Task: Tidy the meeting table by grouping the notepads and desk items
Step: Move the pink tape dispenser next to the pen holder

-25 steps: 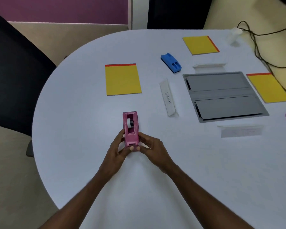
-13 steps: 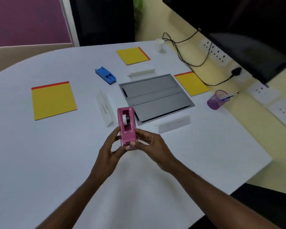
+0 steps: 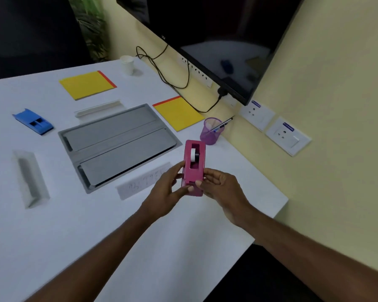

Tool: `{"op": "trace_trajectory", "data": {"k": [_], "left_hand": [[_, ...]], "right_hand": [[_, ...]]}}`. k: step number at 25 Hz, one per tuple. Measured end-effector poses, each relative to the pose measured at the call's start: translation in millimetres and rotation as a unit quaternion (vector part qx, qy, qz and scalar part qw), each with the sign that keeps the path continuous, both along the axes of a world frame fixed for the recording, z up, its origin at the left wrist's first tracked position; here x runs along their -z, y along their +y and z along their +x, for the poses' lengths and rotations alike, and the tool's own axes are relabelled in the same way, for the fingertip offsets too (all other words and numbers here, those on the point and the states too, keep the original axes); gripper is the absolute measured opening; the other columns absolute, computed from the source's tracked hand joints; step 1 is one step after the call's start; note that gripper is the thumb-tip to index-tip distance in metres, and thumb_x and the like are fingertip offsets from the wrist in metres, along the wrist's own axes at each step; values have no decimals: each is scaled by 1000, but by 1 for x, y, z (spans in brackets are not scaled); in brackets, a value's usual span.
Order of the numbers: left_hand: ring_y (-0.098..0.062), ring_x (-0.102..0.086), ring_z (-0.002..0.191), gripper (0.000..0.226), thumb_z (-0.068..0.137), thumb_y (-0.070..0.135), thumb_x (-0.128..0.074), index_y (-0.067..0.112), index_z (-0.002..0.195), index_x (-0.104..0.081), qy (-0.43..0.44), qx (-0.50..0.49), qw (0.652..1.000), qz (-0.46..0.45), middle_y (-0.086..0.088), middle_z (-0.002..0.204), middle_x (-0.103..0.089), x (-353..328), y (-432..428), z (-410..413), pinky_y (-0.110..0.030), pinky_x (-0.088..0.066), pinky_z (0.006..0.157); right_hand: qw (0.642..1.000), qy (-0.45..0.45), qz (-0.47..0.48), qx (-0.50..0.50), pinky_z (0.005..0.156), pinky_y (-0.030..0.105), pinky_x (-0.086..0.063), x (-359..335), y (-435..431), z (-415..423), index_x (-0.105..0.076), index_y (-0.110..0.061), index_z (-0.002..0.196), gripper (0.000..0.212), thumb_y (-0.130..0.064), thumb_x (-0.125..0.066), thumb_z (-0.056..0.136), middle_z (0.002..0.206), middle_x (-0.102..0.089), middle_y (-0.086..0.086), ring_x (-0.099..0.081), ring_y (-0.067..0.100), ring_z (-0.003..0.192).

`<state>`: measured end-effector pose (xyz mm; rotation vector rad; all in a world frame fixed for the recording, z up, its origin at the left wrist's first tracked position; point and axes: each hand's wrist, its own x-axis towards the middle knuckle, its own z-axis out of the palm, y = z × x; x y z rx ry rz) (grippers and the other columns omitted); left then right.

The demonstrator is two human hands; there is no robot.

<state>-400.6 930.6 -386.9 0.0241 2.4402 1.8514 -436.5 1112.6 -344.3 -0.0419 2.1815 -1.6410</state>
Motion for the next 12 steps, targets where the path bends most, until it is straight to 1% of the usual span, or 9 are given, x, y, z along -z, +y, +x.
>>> {"op": "trace_trajectory", "data": {"k": [2,5,6,9,10,12], "left_hand": [[-16,-50,133,72,91,42,-65,29,154,-34,-12,50,999,-7,2,152,-47,9,23,-38,-39,-44,110],[-22,-50,132,66,96,23,-66,22,154,-34,-33,107,993,-27,-2,150,-48,28,48,-95,-42,-53,104],[-22,-51,131,66,96,19,-66,21,154,-35,-43,126,991,-35,-3,149,-48,34,53,-113,-40,-54,102],[-19,-51,129,64,97,13,-64,18,153,-36,-64,164,981,-76,-4,149,-49,53,59,-158,-30,-54,97],[-19,-51,130,64,97,11,-63,17,154,-35,-69,170,978,-95,-5,150,-49,61,62,-171,-32,-53,100],[-25,-49,136,65,97,7,-61,14,155,-33,-76,183,970,-140,-8,153,-46,73,66,-192,-42,-49,108]], "right_hand": [[999,-13,-7,33,102,46,-54,10,27,-24,-72,-23,118,30,-19,-74,88,108,-78,-2,-72,18,107],[995,-36,-30,88,101,44,-54,34,55,-58,-74,-26,108,22,-15,-73,89,105,-78,-2,-73,20,104],[994,-40,-32,100,101,44,-54,43,60,-69,-74,-26,106,20,-15,-74,89,105,-78,-1,-73,20,103],[988,-46,-41,141,99,43,-56,72,61,-97,-73,-29,99,18,-16,-76,86,106,-78,0,-72,22,104],[987,-47,-44,150,99,43,-56,83,61,-105,-73,-31,96,18,-17,-77,86,107,-77,0,-72,23,105],[981,-54,-47,179,98,43,-56,103,59,-118,-71,-32,92,17,-17,-76,86,106,-77,-1,-72,22,104]]}}
